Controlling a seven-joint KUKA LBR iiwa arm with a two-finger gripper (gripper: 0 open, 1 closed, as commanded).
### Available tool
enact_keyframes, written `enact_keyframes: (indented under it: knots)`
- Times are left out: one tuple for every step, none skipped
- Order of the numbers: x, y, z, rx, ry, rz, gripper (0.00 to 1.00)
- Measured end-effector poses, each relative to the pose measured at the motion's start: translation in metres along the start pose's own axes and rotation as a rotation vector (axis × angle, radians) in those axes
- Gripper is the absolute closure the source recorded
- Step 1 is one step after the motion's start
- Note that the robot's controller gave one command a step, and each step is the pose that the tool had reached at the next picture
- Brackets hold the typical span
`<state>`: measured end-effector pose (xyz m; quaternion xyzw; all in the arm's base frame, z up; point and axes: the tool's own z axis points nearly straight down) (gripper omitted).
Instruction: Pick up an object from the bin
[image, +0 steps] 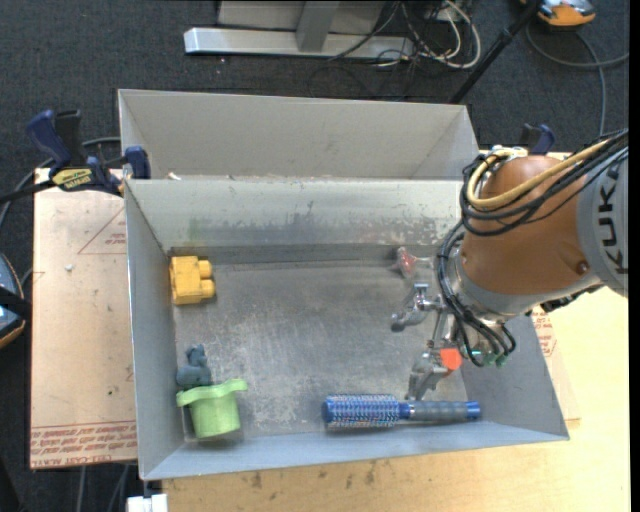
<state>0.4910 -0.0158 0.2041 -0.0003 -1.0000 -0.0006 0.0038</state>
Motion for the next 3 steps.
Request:
enact_keyframes:
  knots:
    - [-0.004, 0.031, 0.131, 0.001, -0.025, -0.105, 0.00]
    - [-0.002, 0.031, 0.129, 0.001, -0.018, -0.106, 1.00]
    - [-0.016, -0.061, -0.088, 0.006, -0.017, -0.337, 1.00]
